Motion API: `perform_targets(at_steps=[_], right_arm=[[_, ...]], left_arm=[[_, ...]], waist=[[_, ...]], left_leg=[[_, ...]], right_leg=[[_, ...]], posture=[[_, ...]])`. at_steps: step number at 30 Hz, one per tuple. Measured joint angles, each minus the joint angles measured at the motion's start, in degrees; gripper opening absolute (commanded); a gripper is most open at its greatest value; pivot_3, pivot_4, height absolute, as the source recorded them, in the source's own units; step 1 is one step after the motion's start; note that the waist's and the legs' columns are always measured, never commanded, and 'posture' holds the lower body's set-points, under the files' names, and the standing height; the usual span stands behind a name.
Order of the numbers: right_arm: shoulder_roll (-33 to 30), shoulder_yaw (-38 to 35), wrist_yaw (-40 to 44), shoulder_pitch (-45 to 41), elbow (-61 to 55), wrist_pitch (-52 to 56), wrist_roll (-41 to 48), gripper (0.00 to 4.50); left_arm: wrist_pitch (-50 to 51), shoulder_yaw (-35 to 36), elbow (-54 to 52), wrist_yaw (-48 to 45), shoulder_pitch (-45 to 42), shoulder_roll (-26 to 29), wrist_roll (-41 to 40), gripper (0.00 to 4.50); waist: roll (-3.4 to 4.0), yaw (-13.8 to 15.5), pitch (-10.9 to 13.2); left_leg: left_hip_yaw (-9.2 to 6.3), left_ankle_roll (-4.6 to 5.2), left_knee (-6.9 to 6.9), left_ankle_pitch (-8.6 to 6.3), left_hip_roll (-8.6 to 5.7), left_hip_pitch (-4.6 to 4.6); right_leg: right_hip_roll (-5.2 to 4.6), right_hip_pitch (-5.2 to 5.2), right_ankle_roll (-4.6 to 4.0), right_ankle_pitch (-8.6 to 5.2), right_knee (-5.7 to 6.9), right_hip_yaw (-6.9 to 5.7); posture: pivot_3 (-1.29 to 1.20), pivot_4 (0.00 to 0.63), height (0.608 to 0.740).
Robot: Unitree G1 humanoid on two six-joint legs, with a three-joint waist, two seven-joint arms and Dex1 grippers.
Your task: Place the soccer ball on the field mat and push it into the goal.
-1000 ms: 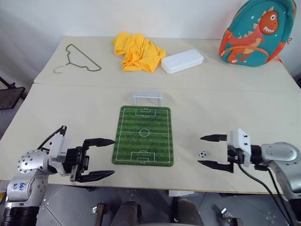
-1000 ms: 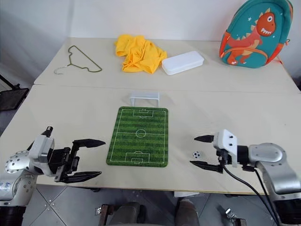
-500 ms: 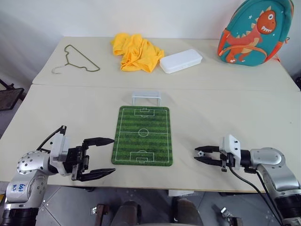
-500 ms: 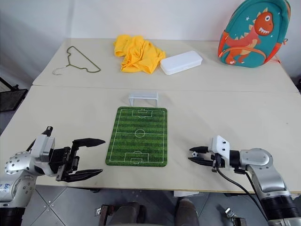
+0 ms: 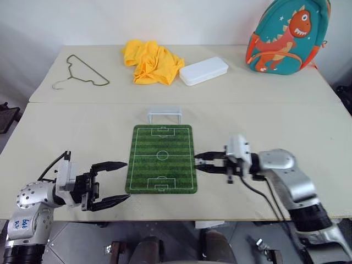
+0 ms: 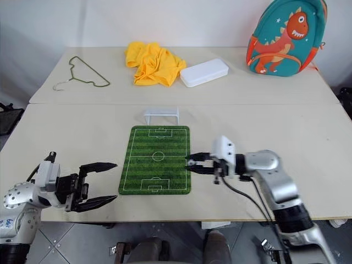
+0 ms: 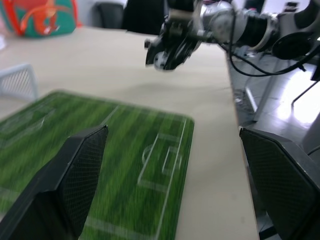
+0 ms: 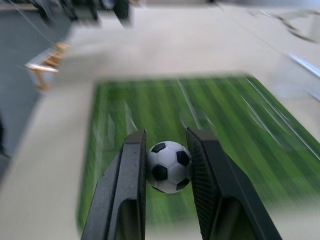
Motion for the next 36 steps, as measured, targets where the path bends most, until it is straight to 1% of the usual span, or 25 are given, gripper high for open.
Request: perform_targets(at_steps=[1, 4, 6, 8, 15, 19, 23, 29, 36], right_arm=[[2.44, 3.4, -1.08, -1.03, -0.25, 1.31, -1.6, 0.82], [5.18, 9.84, -2.24, -0.95, -0.29, 2.35, -4.81, 0.82], [6.71, 11.84, -3.56, -0.97, 0.77, 2.49, -6.98, 0.82], [7.85, 12.85, -4.95, -1.1, 2.5, 2.49, -8.62, 0.82], [10.7, 14.87, -6.87, -0.96, 4.14, 2.99, -10.86, 0.82], [10.53, 15.07, -6.81, -0.41, 4.29, 2.85, -11.18, 0.82], [10.06, 15.06, -6.57, -0.42, 4.64, 2.84, -11.34, 0.82], [12.2, 15.04, -7.3, -2.45, 7.61, 2.26, -11.93, 0.82], [12.55, 14.83, -7.24, -4.06, 10.95, -0.06, -12.54, 0.82]], left_arm=[[-0.48, 0.49, 0.61, -0.01, 1.6, 0.0, 0.05, 4.5], [-0.8, 1.09, 0.64, 0.13, 3.99, 0.01, 0.06, 4.5], [-0.81, 1.76, 0.24, 0.38, 5.33, 0.01, 0.06, 4.5], [-0.77, 1.96, -0.63, 0.86, 5.84, 0.01, 0.05, 4.5], [0.22, 2.12, -4.3, 1.85, 9.47, -0.01, -0.2, 4.5], [0.47, 3.22, -5.36, 1.84, 10.61, 0.06, -0.44, 4.5], [0.5, 4.01, -5.35, 1.67, 10.99, 0.11, -0.5, 4.5], [0.48, 4.17, -5.34, 1.68, 11.02, -0.03, -0.49, 4.5], [0.42, 4.17, -5.28, 1.68, 10.85, -0.47, -0.48, 4.5]], waist=[[0.0, -0.09, 0.0], [-0.01, 0.53, -0.01], [-0.1, 0.57, -0.06], [-0.12, 0.46, -0.07], [-0.12, -0.65, -0.07], [-0.12, -0.94, -0.07], [-0.12, -0.95, -0.07], [-0.12, -1.0, -0.07], [-0.12, -1.05, -0.07]], left_leg=[[-0.01, -0.01, 0.0, -0.01, 0.0, -0.01], [-0.07, 0.01, 0.11, -0.01, -0.09, -0.3], [-0.11, 0.02, 0.41, -0.02, -0.15, -0.78], [-0.05, 0.02, 0.45, -0.02, -0.17, -0.81], [0.05, 0.02, 0.39, -0.02, -0.07, -0.77], [0.08, 0.02, 0.42, -0.02, -0.08, -0.76], [0.08, 0.02, 0.41, -0.02, -0.06, -0.76], [0.09, 0.02, 0.41, -0.02, -0.05, -0.76], [0.1, 0.02, 0.41, -0.02, -0.05, -0.75]], right_leg=[[0.0, -0.05, 0.0, 0.0, 0.01, 0.0], [-0.04, -0.27, 0.0, 0.0, 0.12, -0.04], [-0.08, -0.74, -0.01, 0.01, 0.36, -0.02], [-0.09, -0.76, -0.01, 0.01, 0.38, -0.02], [-0.03, -0.82, -0.02, 0.01, 0.41, -0.02], [-0.03, -0.82, -0.02, 0.01, 0.42, 0.01], [-0.03, -0.83, -0.02, 0.01, 0.42, 0.0], [-0.03, -0.85, -0.02, 0.01, 0.44, 0.02], [-0.03, -0.84, -0.02, 0.01, 0.44, 0.02]], posture=[[0.0, 0.15, 0.74], [0.0, 0.15, 0.74], [0.0, 0.15, 0.74], [0.0, 0.15, 0.74], [0.0, 0.15, 0.74], [0.0, 0.15, 0.74], [0.0, 0.15, 0.74], [0.0, 0.15, 0.74], [0.0, 0.15, 0.74]])
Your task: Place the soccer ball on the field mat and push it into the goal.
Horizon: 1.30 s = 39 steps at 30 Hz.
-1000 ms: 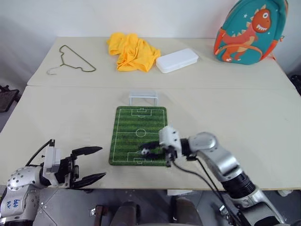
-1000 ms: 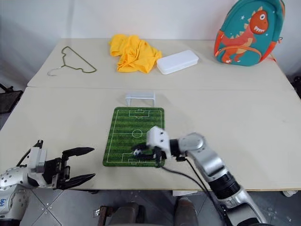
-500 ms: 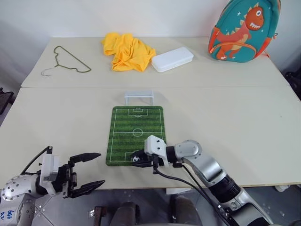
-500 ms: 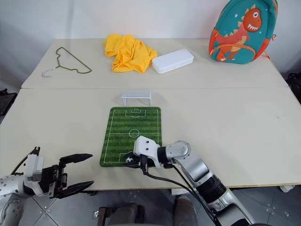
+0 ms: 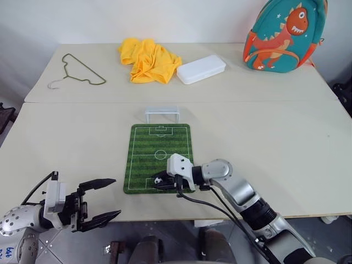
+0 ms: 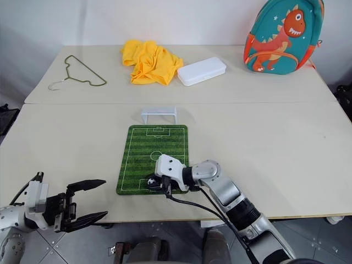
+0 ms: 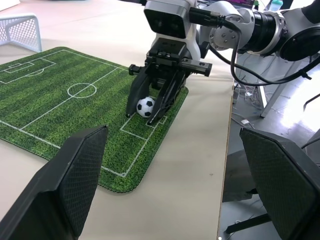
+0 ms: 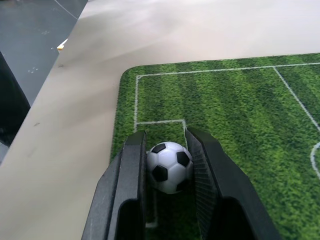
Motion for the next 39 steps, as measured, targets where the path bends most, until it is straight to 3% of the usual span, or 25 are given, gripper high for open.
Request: perform_targets(at_steps=[1, 9, 20, 25, 32, 35, 39], right_arm=[[0.02, -0.04, 0.15, -0.06, 0.21, -0.12, 0.01, 0.82], [1.25, -0.34, 0.03, -0.08, 1.85, -1.6, -0.26, 3.25], [1.31, -0.48, 0.77, -0.08, 2.63, -3.7, -0.51, 3.25], [0.84, -3.79, 4.17, 0.14, 1.08, -3.97, 3.63, 3.25], [-7.33, -12.02, 9.76, 3.52, -6.23, -6.6, 9.83, 3.25], [-14.31, -15.45, 13.2, 9.33, -10.0, -7.54, 12.0, 2.68], [-21.64, -17.84, 17.42, 16.23, -13.58, -8.04, 13.6, 1.33]], left_arm=[[-0.02, 0.0, 0.03, 0.0, -0.06, -0.14, 0.0, 4.5], [-0.51, 0.0, 0.93, -0.02, -0.69, -0.68, 0.15, 4.5], [-1.46, 0.0, 2.17, -0.07, -0.81, -1.12, 0.27, 4.5], [-1.99, 0.0, 2.33, -0.17, -0.99, -1.44, 0.26, 4.5], [-2.0, 1.14, 5.67, -0.78, -2.81, -1.42, -0.5, 4.5], [-1.14, 3.46, 6.61, -1.72, -2.67, -0.04, -2.05, 4.5], [-0.46, 6.15, 6.82, -3.26, -2.59, 1.82, -2.98, 4.5]], waist=[[0.0, 0.0, 0.0], [0.0, -0.03, 0.0], [0.0, -0.03, 0.0], [0.0, 0.02, 0.0], [-0.01, 0.14, 0.0], [-0.02, 0.39, 0.01], [-0.03, 0.21, 0.01]], left_leg=[[0.0, 0.0, 0.0, 0.0, 0.0, 0.0], [0.02, 0.0, 0.0, 0.0, 0.01, 0.03], [0.02, 0.0, 0.0, 0.0, 0.02, 0.03], [0.01, 0.0, 0.0, 0.0, 0.02, 0.02], [0.02, 0.0, -0.05, 0.0, 0.03, 0.01], [0.03, 0.02, -0.07, -0.01, 0.02, -0.03], [0.13, 0.06, -0.05, -0.04, 0.04, 0.04]], right_leg=[[0.0, 0.0, 0.0, 0.0, 0.0, 0.0], [0.0, 0.0, 0.0, 0.0, 0.02, 0.01], [0.0, 0.0, 0.0, 0.0, 0.01, 0.01], [0.0, 0.0, 0.0, 0.0, 0.0, 0.0], [0.0, 0.0, 0.0, 0.0, -0.02, -0.02], [0.0, 0.0, 0.0, 0.0, -0.09, -0.05], [-0.01, 0.06, 0.0, 0.0, -0.1, -0.02]], posture=[[0.0, 0.15, 0.74], [0.0, 0.15, 0.74], [0.0, 0.15, 0.74], [0.0, 0.15, 0.74], [0.0, 0.15, 0.74], [0.0, 0.15, 0.74], [0.0, 0.15, 0.74]])
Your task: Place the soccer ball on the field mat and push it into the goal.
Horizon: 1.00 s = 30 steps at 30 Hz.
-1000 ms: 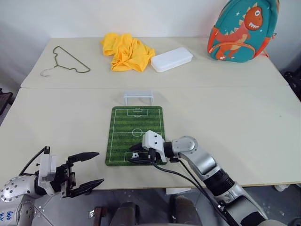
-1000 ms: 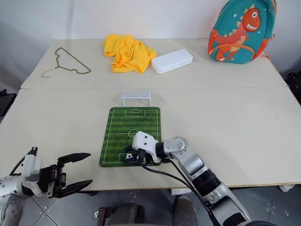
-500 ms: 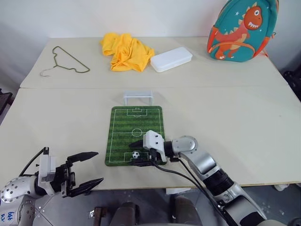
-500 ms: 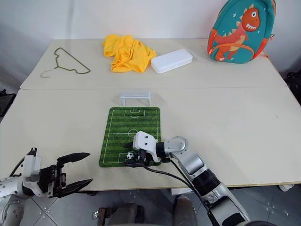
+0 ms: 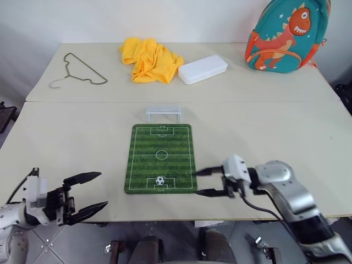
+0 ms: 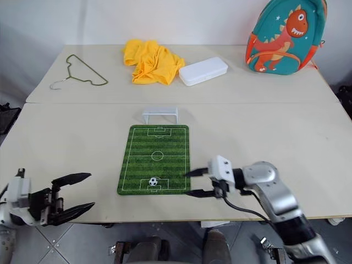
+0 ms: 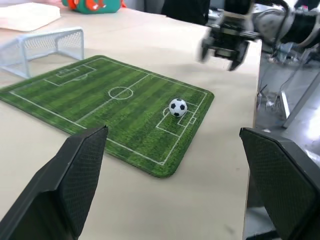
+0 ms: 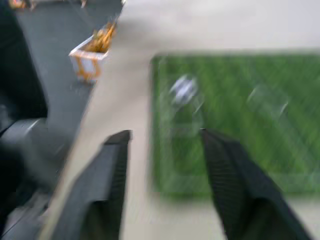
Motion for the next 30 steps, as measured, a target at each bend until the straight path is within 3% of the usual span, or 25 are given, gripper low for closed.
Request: perform_targets(at_steps=[4, 18, 30], right_arm=[[1.44, 2.32, -1.07, 0.71, -0.13, -1.03, -2.08, 0.02], [16.94, 17.46, -11.43, -4.92, 1.61, 4.35, -10.7, 0.02], [22.27, 18.79, -20.74, -5.24, 2.31, 8.56, -14.21, 0.02]], left_arm=[[0.07, -1.38, -0.73, -1.92, -0.62, 0.0, 0.01, 4.5], [1.81, -3.4, -4.99, 0.48, 2.23, -0.35, 0.83, 4.5], [4.22, -2.32, -8.72, 3.41, 5.09, -0.34, 0.49, 4.5]], waist=[[0.0, -0.21, 0.0], [0.0, -0.13, 0.0], [-0.01, -0.12, -0.01]], left_leg=[[0.22, -0.02, 0.01, -0.01, 0.15, 0.13], [0.13, -0.1, 0.03, -0.05, 0.24, 0.04], [0.13, -0.16, 0.04, -0.08, 0.28, 0.04]], right_leg=[[0.05, -0.01, -0.12, 0.07, 0.06, 0.03], [0.2, -0.11, -0.15, 0.07, 0.04, 0.02], [0.28, -0.13, -0.18, 0.07, 0.04, 0.07]], posture=[[0.0, 0.15, 0.74], [0.0, 0.15, 0.74], [0.0, 0.15, 0.74]])
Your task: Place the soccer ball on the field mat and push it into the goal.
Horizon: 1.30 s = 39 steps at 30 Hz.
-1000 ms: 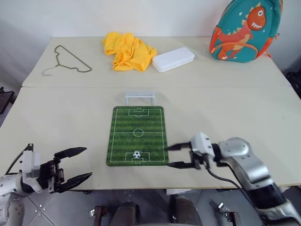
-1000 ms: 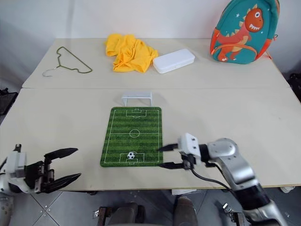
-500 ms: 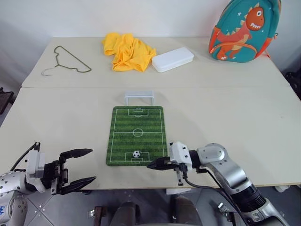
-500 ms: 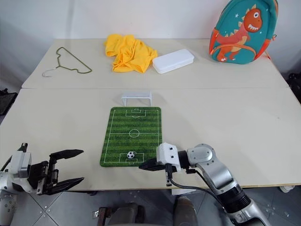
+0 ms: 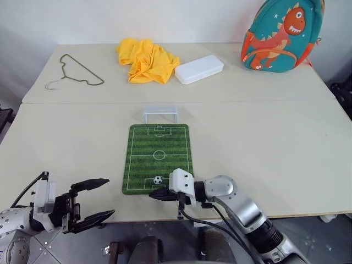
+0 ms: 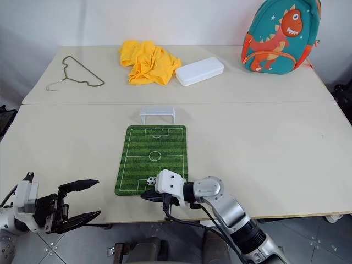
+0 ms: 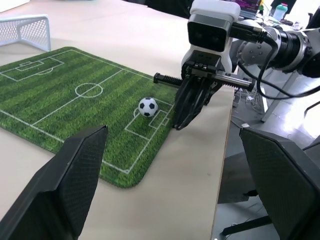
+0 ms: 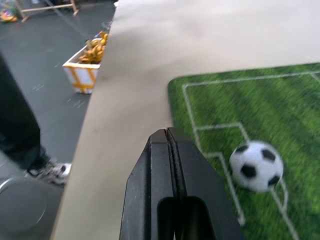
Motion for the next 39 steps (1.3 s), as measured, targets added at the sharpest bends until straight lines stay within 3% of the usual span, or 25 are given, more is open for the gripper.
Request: perform_targets(at_steps=[8, 13, 16, 26, 31, 39], right_arm=[[1.78, -3.33, -4.68, -8.91, 9.53, -1.06, -2.24, 0.02], [3.22, -8.93, -10.49, -19.36, 20.84, -6.21, -4.95, 0.02], [3.63, -10.99, -13.16, -20.54, 22.36, -7.0, -5.84, 0.02], [-4.47, -16.22, -9.34, -7.85, 9.0, -6.6, -1.81, 0.02], [-14.6, -27.07, -3.31, 2.03, 4.93, -11.99, 4.98, 0.02], [-20.76, -40.63, 4.4, 13.23, 5.5, -20.72, 13.96, 0.02]], left_arm=[[0.78, 0.66, -0.2, 2.06, -2.04, -0.68, -0.05, 4.5], [3.75, 0.36, -0.4, 10.04, -4.55, -5.48, -0.55, 4.5], [4.75, 0.29, -0.47, 14.81, -5.67, -7.5, -0.51, 4.5], [2.3, 0.59, 0.7, 26.09, -8.81, -9.7, 4.45, 4.5], [0.5, 0.45, 2.76, 27.22, -11.61, -9.83, 5.38, 4.5], [-4.21, -2.04, 6.79, 30.91, -14.28, -9.04, 14.45, 4.5]], waist=[[0.01, -0.1, 0.01], [0.02, -0.2, 0.01], [0.01, -0.22, 0.0], [0.0, 0.04, 0.0], [-0.01, 0.71, 0.0], [-0.02, 0.94, -0.01]], left_leg=[[0.03, 0.0, 0.02, 0.0, 0.02, 0.0], [0.05, -0.01, -0.03, 0.0, 0.05, 0.0], [0.05, -0.03, -0.04, -0.01, 0.07, 0.0], [0.16, -0.03, 0.02, -0.01, 0.06, 0.0], [0.21, -0.01, 0.02, -0.03, 0.05, 0.0], [0.37, -0.01, 0.02, -0.03, 0.13, 0.08]], right_leg=[[0.03, -0.04, -0.02, 0.0, 0.05, 0.05], [0.07, -0.1, -0.03, 0.0, 0.05, 0.04], [0.09, -0.1, -0.03, 0.0, 0.05, -0.02], [0.09, -0.07, -0.03, 0.0, 0.04, 0.01], [0.09, -0.03, -0.01, 0.01, -0.04, 0.02], [0.16, -0.01, -0.06, 0.03, -0.01, 0.1]], posture=[[0.0, 0.15, 0.74], [0.0, 0.15, 0.74], [0.0, 0.15, 0.74], [0.0, 0.15, 0.74], [0.0, 0.15, 0.74], [0.0, 0.15, 0.74]])
